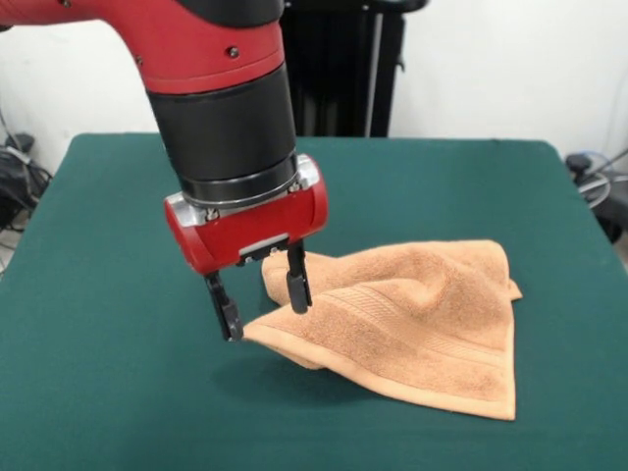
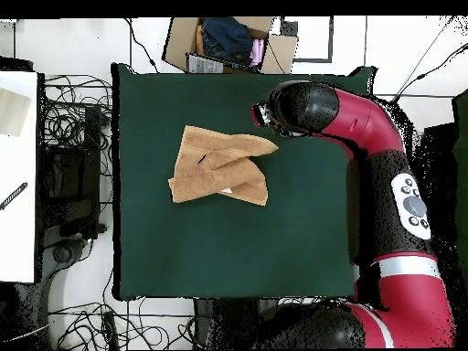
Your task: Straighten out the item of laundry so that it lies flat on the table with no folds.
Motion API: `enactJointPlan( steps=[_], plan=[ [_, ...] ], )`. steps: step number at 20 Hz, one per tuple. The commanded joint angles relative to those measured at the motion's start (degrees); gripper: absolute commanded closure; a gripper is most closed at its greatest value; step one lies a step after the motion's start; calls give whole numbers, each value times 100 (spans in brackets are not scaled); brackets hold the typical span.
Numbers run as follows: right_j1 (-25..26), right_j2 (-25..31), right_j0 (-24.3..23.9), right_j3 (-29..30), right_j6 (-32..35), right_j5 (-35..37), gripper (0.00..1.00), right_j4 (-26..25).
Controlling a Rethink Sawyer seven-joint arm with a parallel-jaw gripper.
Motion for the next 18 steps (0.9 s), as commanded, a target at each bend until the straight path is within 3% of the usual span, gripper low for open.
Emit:
enactJointPlan(
  steps=[1,18],
  plan=[
    [267,93,-12,15,96,454,0,-77],
    [659,205,-60,-170,-66,388,0,-66]
  ],
)
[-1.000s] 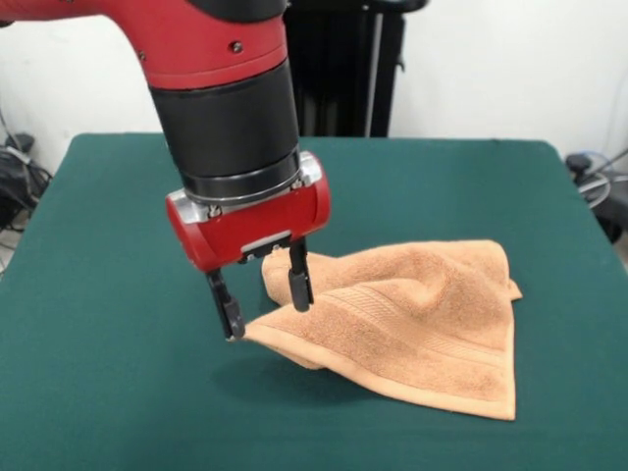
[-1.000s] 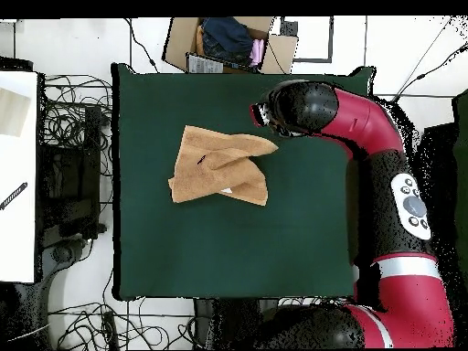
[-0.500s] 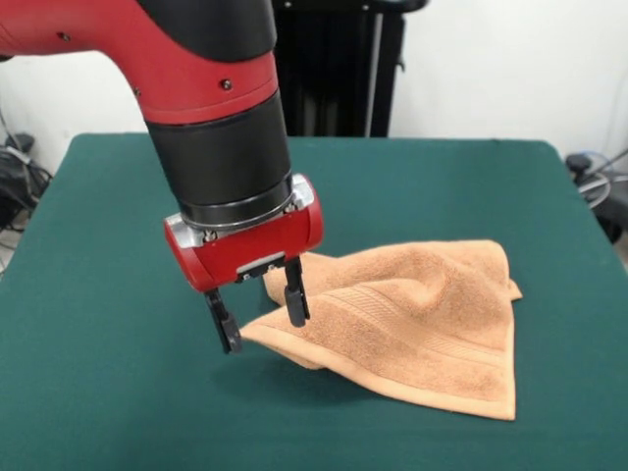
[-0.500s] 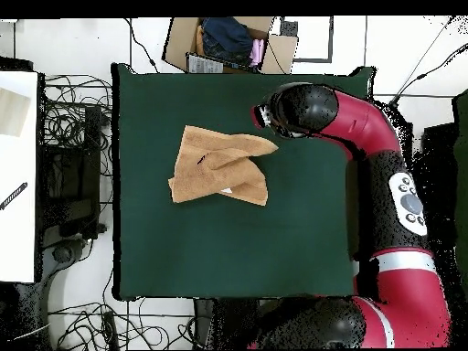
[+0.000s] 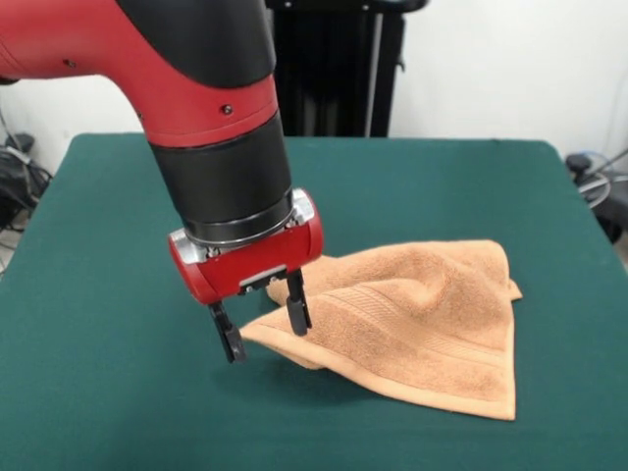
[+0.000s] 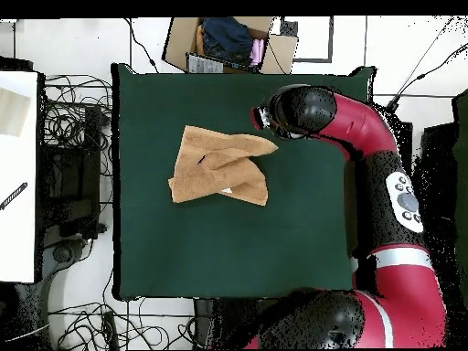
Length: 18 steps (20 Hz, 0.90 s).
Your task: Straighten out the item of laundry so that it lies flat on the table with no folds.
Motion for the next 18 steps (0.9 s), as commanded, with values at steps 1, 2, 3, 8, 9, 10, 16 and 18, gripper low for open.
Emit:
enactJointPlan(
  steps=[1,2,3,8,9,10,16,18],
  plan=[
    [315,208,-54,2,-80,376,0,-68],
    [332,217,-67,13,-94,363,0,-68],
    [348,225,-80,22,-111,364,0,-66],
    [514,277,-96,-90,-210,505,0,-42],
    [567,292,-94,-139,-239,558,0,-31],
    [625,306,-94,-192,-271,631,0,-18],
    [797,398,-113,-299,-427,1067,0,53],
    [816,420,-122,-305,-459,1162,0,60]
  ],
)
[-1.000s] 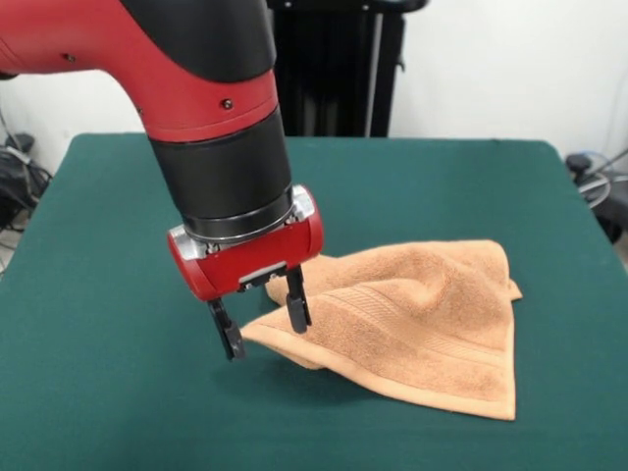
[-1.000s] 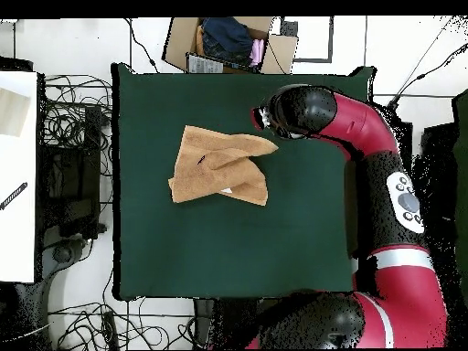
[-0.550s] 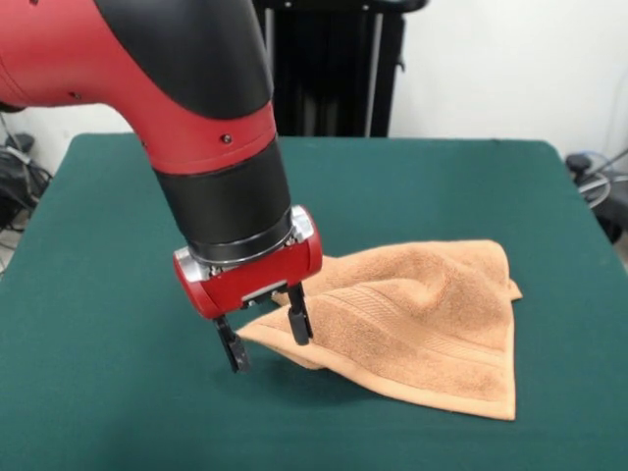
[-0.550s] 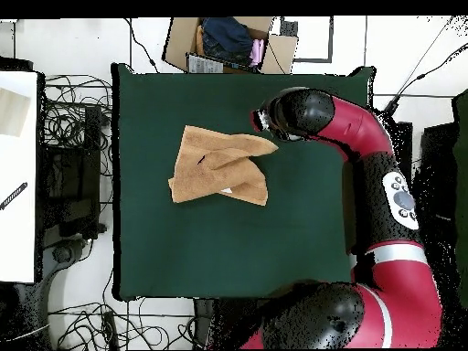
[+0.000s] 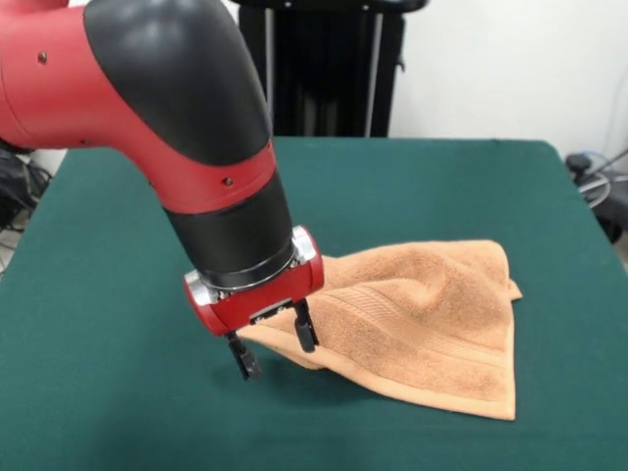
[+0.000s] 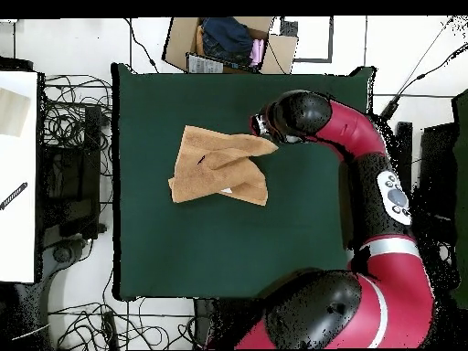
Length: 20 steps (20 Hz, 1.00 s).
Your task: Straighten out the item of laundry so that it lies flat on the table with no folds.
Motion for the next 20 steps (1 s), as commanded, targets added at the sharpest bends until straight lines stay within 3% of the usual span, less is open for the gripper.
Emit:
enactJointPlan(
  steps=[1,20],
  plan=[
    [269,393,-78,-79,-452,901,0,59],
    [456,497,-96,-310,-590,1243,0,17]
  ],
)
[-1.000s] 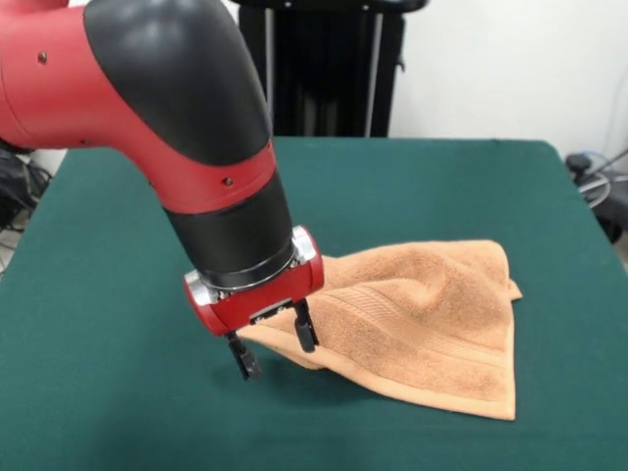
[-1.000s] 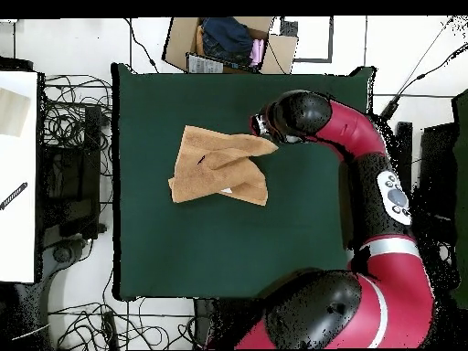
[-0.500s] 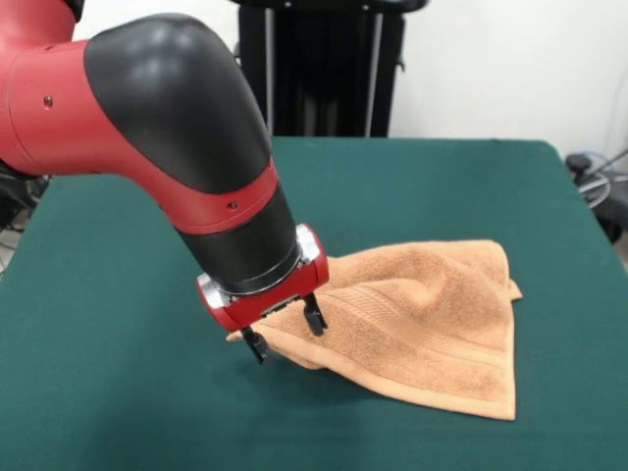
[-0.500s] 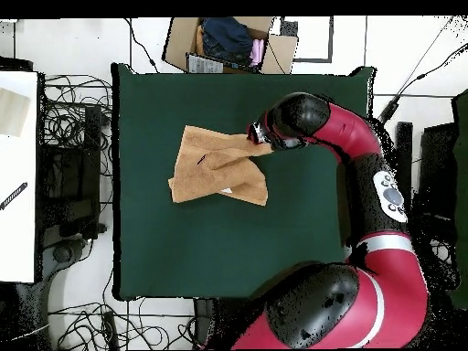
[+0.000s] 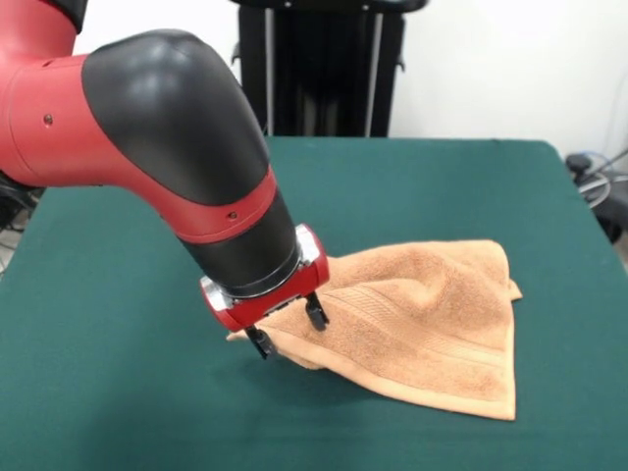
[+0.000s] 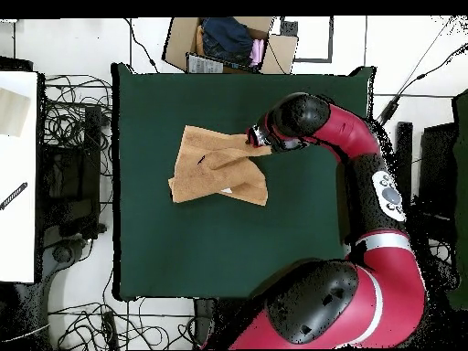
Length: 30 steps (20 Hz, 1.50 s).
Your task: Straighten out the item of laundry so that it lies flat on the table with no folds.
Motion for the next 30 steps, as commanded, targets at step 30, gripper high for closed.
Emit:
enactJointPlan(
  steps=[30],
  plan=[
    [-79,506,-87,145,-546,-32,0,-48]
  ],
)
